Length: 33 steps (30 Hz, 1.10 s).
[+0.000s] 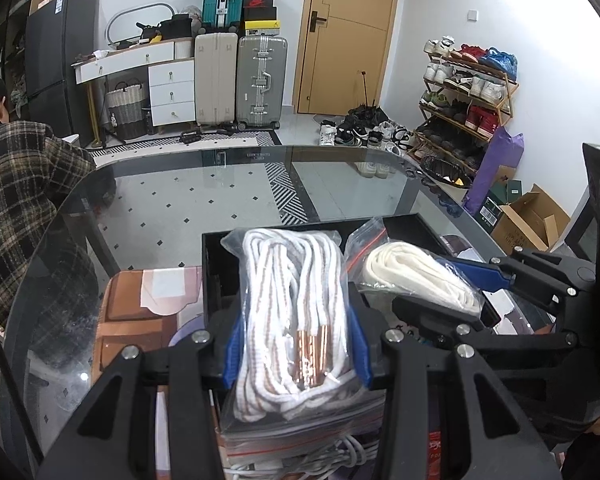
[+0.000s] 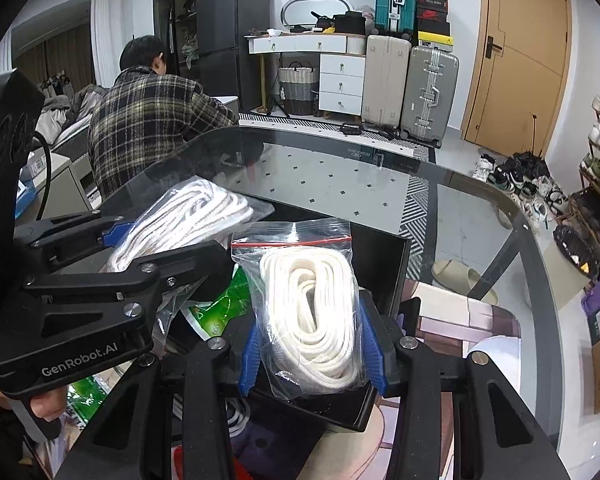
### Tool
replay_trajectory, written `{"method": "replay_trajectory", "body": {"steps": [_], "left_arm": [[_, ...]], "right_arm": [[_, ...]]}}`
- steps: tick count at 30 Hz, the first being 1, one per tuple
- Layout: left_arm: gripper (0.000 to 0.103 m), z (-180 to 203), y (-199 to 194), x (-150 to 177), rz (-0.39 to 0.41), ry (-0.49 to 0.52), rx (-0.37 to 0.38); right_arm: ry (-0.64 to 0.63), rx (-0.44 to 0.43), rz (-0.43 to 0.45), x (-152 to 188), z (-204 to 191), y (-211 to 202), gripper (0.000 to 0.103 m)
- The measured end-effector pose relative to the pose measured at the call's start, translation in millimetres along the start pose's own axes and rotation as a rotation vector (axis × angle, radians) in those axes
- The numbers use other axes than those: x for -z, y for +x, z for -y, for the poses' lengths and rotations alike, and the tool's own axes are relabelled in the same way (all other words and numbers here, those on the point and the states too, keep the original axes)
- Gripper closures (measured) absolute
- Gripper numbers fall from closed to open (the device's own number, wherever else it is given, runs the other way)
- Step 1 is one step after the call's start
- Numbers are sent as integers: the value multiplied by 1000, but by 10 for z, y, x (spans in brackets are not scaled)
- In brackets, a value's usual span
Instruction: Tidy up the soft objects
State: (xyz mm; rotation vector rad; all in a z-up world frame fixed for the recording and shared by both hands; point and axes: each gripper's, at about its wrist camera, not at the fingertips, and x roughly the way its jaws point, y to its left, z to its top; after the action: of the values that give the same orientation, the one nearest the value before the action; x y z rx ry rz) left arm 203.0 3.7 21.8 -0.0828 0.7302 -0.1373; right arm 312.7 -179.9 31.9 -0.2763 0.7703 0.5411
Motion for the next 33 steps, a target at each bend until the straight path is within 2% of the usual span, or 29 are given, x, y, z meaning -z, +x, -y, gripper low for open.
{"method": "replay_trajectory", "body": {"steps": [12,15,16,17,19,21,24,25,26,27,33], "left_arm": [[60,52,47,12,-26,9,-38],[55,30,9,17,-29,-11,-10],[52,23,-7,16,-30,-17,3],[45,12,-27,27,-28,-19,8],[37,8,-79,32,-18,-15,-18],[30,-3,-125,47,-12,-16,-4],[22,39,-201,70,0,0,-2],[15,49,-234,80,6,0,-12],[5,42,-257,94,8,0,-43],[1,41,-297,110,21,0,-83],[0,47,-527,241,45,22,-79]], "right_arm": [[-45,-7,4,-1,-1,65,57],[-51,-2,21,6,10,6,53],[-55,1,32,6,13,-27,52],[-56,1,39,9,23,-62,49],[-49,31,42,13,49,-118,39],[-25,57,52,29,114,-188,18],[37,22,75,47,197,-319,11],[41,23,72,52,203,-349,10],[37,32,73,60,196,-385,8],[33,40,78,69,187,-419,7],[7,35,86,171,51,-637,1]]}}
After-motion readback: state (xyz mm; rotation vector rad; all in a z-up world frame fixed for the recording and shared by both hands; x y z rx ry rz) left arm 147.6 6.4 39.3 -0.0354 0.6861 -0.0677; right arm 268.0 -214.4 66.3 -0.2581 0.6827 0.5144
